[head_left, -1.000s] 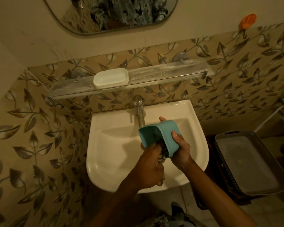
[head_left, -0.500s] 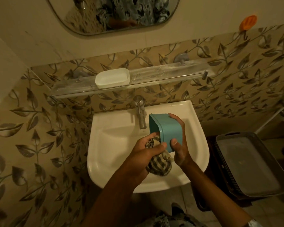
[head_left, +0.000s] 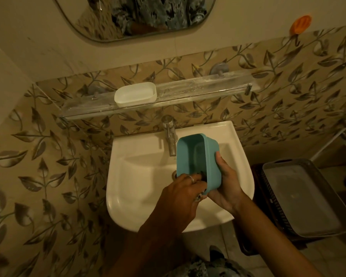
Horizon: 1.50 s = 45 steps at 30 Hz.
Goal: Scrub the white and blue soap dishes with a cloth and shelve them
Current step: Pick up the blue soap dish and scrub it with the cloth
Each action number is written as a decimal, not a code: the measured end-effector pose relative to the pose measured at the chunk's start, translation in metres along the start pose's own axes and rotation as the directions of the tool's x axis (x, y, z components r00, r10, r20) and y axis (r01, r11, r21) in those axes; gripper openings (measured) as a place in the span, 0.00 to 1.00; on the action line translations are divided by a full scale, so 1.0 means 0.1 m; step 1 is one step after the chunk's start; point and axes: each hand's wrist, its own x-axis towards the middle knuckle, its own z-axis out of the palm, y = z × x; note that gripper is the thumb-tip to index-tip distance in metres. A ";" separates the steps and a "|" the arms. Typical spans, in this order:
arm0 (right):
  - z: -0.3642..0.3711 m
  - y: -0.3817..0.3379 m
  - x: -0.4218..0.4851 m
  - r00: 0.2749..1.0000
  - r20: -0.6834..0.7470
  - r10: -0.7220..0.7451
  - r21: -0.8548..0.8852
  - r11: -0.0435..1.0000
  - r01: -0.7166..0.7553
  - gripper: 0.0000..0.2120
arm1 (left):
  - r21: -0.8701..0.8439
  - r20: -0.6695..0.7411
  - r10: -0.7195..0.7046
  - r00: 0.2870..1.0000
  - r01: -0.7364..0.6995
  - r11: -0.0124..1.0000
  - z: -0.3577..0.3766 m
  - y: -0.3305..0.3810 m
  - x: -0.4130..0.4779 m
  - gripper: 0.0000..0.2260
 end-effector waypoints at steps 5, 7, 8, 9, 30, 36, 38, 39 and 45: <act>-0.04 0.02 -0.05 0.998 -0.068 -0.020 0.008 1.000 0.021 0.32 | 0.146 0.185 0.062 0.981 -0.090 0.985 -0.02 -0.10 0.00 0.25; -0.04 0.03 -0.06 0.996 -0.087 -0.003 -0.006 1.000 0.003 0.31 | 0.283 0.241 0.073 0.968 -0.142 0.948 -0.06 -0.16 0.04 0.24; -0.04 0.03 -0.06 0.996 -0.094 0.004 -0.013 1.000 -0.005 0.31 | 0.320 0.257 0.071 0.964 -0.154 0.935 -0.08 -0.16 0.05 0.24; -0.03 0.04 -0.05 0.995 -0.101 0.002 -0.025 1.000 -0.005 0.30 | 0.333 0.251 0.065 0.966 -0.149 0.931 -0.07 -0.14 0.06 0.24; 0.04 0.09 0.22 0.947 -0.110 -0.301 -0.383 0.892 0.239 0.24 | -0.611 0.134 -0.205 0.969 0.244 0.753 0.04 -0.11 0.03 0.23; -0.03 0.25 0.17 0.975 -0.174 -0.140 -0.294 0.952 0.084 0.19 | 0.191 0.219 0.040 0.975 -0.083 0.978 0.12 -0.43 0.05 0.23; -0.03 0.26 0.20 0.973 -0.186 -0.136 -0.267 0.960 0.083 0.18 | 0.182 0.209 0.015 0.978 -0.054 0.982 0.13 -0.45 0.06 0.25; -0.02 0.25 0.21 0.973 -0.178 -0.150 -0.272 0.957 0.098 0.16 | 0.091 0.199 -0.017 0.980 -0.002 0.996 0.14 -0.44 0.06 0.26; -0.06 0.30 0.24 0.950 -0.095 -0.298 -0.435 0.871 0.230 0.28 | -0.553 0.331 -0.193 0.924 0.355 0.753 0.06 -0.27 0.07 0.23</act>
